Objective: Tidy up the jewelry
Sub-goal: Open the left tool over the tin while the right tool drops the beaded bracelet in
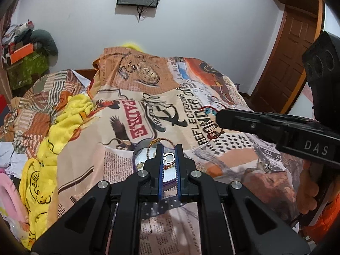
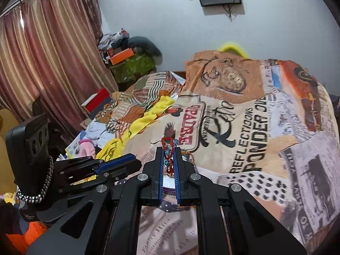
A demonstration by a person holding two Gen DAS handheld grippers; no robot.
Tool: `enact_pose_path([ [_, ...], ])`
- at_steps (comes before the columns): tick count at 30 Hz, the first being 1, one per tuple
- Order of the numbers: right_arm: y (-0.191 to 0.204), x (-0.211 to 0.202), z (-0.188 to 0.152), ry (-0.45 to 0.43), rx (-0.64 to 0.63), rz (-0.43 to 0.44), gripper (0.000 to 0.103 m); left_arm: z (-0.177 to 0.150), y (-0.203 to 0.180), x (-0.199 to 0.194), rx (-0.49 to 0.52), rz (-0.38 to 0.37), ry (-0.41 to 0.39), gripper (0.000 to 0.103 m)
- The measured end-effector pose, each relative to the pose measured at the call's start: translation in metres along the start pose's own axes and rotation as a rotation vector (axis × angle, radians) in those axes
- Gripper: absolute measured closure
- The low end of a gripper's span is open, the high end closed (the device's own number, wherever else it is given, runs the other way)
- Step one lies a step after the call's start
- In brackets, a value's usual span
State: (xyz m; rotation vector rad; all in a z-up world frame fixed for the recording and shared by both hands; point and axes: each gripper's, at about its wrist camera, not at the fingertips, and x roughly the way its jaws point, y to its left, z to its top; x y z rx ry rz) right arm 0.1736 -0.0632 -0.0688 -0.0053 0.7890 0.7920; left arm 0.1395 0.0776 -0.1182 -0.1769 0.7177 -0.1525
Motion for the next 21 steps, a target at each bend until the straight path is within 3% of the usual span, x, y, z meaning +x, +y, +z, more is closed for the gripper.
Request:
enact_pose_path([
  [11,0.003,0.044,0.000,0.106,0.004,-0.009,0.095,-0.010,0.016,0.030,-0.018,-0.010,0.059,0.095],
  [21,-0.003,0.056,-0.002,0.131,0.029,-0.001,0.095,-0.014,0.014,0.047,0.016,-0.006,0.091,0.095],
])
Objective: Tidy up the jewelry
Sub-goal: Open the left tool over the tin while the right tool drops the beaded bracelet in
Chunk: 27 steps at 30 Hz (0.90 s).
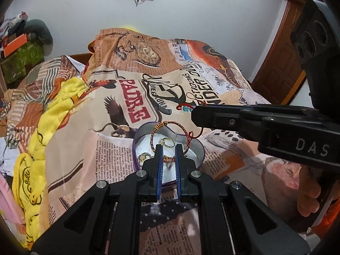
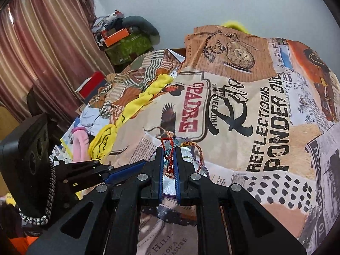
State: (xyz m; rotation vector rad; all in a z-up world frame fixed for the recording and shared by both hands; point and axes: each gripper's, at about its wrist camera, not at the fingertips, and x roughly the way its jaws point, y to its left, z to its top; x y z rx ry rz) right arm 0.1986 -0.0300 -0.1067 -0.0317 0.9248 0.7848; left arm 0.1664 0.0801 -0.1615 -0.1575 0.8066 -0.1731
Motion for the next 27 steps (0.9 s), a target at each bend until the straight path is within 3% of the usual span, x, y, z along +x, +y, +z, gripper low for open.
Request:
enact_pose_path([
  [5,-0.002,0.005,0.000,0.010,0.004,-0.001,0.095,-0.002,0.001,-0.001,0.008,0.023,0.002,0.093],
  [12,-0.002,0.014,-0.003,0.040,-0.002,-0.007,0.095,-0.007,0.022,-0.012,-0.055,0.063,-0.009,0.075],
  [23,0.004,0.029,-0.008,0.106,-0.046,-0.046,0.095,-0.017,0.043,-0.022,-0.092,0.106,-0.001,0.072],
  [27,0.005,0.034,-0.011,0.137,-0.057,-0.063,0.094,-0.020,0.041,-0.025,-0.082,0.121,0.000,0.062],
])
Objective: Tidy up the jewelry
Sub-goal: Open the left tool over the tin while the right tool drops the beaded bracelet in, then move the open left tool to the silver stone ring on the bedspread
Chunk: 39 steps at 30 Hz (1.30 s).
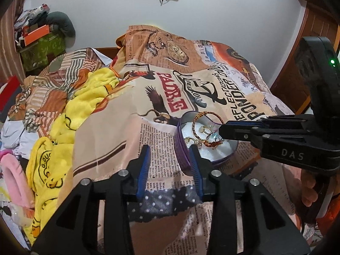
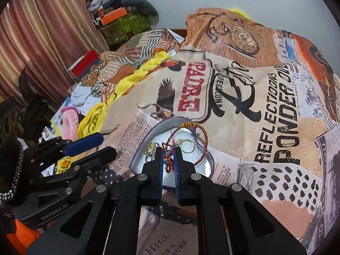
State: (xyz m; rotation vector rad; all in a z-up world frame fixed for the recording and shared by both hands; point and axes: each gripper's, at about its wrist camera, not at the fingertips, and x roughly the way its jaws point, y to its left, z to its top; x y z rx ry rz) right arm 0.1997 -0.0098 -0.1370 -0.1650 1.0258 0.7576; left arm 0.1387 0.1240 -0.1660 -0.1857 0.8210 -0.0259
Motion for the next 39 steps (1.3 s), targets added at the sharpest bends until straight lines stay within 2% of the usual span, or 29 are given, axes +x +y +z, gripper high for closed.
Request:
enact_pose_path([
  [2,0.001,0.001,0.000,0.007,-0.006,-0.020,0.088,-0.001,0.000,-0.002,0.003,0.012,-0.004,0.059],
  [7,0.002,-0.004,-0.001,-0.017,-0.016,-0.085,0.063,0.000,0.002,-0.006,-0.001,0.028,-0.005,0.059],
  [20,-0.002,-0.041,-0.011,-0.077,-0.024,-0.142,0.061,0.005,-0.014,-0.027,0.016,0.027,-0.029,0.056],
  [26,-0.017,-0.076,-0.020,-0.138,0.011,-0.165,0.061,0.011,-0.038,-0.031,0.039,0.002,-0.043,0.055],
  [34,-0.044,-0.125,-0.042,-0.221,0.044,-0.243,0.060,0.023,-0.079,-0.026,0.066,-0.049,-0.041,0.054],
  [39,-0.060,-0.148,-0.058,-0.259,0.056,-0.290,0.056,0.030,-0.108,-0.021,0.097,-0.078,-0.031,0.054],
])
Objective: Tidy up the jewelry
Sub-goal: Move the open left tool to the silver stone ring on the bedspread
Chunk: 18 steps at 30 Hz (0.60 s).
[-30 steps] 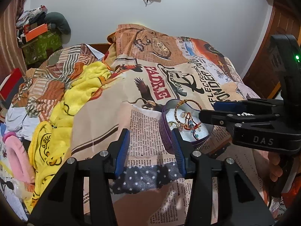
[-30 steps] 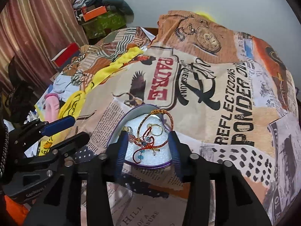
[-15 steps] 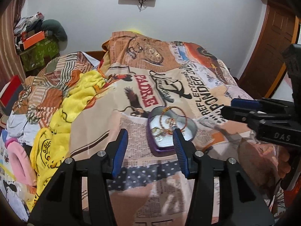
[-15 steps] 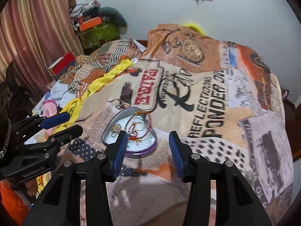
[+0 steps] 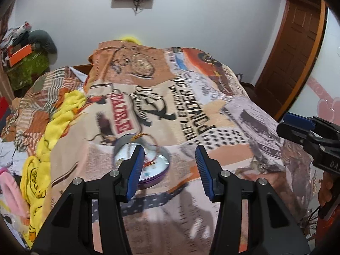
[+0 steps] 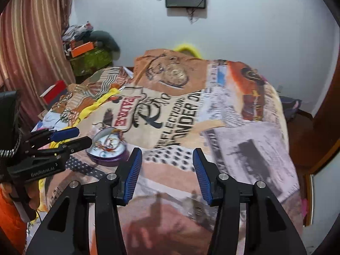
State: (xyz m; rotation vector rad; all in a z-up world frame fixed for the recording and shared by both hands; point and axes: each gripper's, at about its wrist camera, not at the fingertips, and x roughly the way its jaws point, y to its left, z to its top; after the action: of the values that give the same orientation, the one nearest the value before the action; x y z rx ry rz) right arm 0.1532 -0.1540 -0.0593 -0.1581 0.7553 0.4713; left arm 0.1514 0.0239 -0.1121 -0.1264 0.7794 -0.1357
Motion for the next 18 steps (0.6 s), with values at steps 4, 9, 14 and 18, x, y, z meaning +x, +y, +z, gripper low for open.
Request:
enact_pose_path([
  [4,-0.019,-0.011,-0.012,-0.009,0.018,-0.021,0.056,0.006,-0.023,0.007,0.033,-0.026,0.008,0.054],
  [9,-0.043,-0.016,-0.030,0.007,0.056,-0.053,0.056,0.005,-0.053,0.020,0.075,-0.069,0.040,0.051],
  [14,-0.066,-0.016,-0.051,0.047,0.112,-0.060,0.056,-0.003,-0.084,0.039,0.140,-0.113,0.106,0.051],
  [18,-0.080,-0.013,-0.068,0.082,0.155,-0.065,0.056,-0.011,-0.108,0.052,0.194,-0.151,0.157,0.051],
])
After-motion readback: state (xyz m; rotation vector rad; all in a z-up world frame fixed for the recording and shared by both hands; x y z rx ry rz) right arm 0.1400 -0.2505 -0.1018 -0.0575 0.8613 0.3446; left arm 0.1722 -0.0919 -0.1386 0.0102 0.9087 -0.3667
